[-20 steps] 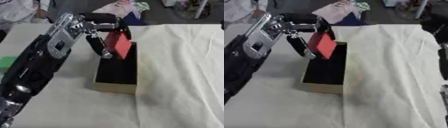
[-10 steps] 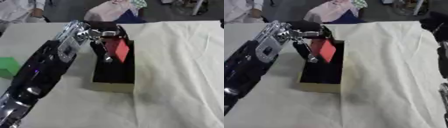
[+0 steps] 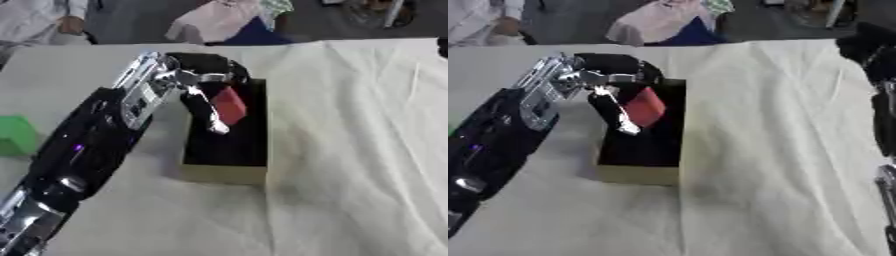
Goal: Pick up objects on the table and place them in the box.
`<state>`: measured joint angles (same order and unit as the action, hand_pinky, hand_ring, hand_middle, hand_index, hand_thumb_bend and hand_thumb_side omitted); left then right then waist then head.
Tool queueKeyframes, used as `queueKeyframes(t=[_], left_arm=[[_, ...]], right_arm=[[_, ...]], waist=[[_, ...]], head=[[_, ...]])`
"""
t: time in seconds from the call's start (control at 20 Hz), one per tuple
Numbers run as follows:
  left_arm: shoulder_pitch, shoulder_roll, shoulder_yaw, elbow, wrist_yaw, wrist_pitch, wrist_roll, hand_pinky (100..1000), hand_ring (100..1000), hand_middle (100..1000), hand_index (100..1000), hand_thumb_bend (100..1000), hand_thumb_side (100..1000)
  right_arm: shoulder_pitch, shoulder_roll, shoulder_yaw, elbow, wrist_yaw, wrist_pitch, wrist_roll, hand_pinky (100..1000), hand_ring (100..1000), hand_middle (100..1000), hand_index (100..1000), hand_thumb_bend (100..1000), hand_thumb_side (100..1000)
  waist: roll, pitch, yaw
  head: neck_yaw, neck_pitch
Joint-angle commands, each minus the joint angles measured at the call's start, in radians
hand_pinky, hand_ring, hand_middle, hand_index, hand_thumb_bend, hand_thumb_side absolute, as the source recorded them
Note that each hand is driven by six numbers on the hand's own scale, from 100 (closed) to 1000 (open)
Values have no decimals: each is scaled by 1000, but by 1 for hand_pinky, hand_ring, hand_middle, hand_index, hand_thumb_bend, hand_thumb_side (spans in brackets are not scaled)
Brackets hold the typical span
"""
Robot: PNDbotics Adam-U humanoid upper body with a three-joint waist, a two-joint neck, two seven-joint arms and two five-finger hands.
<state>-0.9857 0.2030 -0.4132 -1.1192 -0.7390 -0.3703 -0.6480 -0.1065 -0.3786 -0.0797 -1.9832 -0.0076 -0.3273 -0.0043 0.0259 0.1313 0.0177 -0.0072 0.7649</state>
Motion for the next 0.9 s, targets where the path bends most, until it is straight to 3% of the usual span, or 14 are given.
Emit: queueKeyframes(t=[0.05,0.45,0.8,0.9], left_arm=[[-17,10,19,4,-17,-12,19,893,853,826,914,572,496],[-16,49,70,-96,50,15,107,836,796,777,889,379,390],[-11,161,109,-274,176,79,107,851,814,792,905,409,425],[-10,189,118,-310,204,89,97,849,814,790,901,391,384]], right_arm=[[-8,-9,-7,-17,0,5,0,849,809,696,865,100,940],[-2,-6,-9,-17,5,7,-1,849,808,695,864,100,941],[7,-7,-12,-17,12,8,-5,849,808,695,863,100,941],[7,-8,-13,-17,12,8,-5,849,808,695,863,100,939]], waist=[[-2,-10,-2],[-2,-10,4],[0,-11,16],[-2,-12,19]], head=[[-2,5],[-5,5],[-12,5],[-12,5]])
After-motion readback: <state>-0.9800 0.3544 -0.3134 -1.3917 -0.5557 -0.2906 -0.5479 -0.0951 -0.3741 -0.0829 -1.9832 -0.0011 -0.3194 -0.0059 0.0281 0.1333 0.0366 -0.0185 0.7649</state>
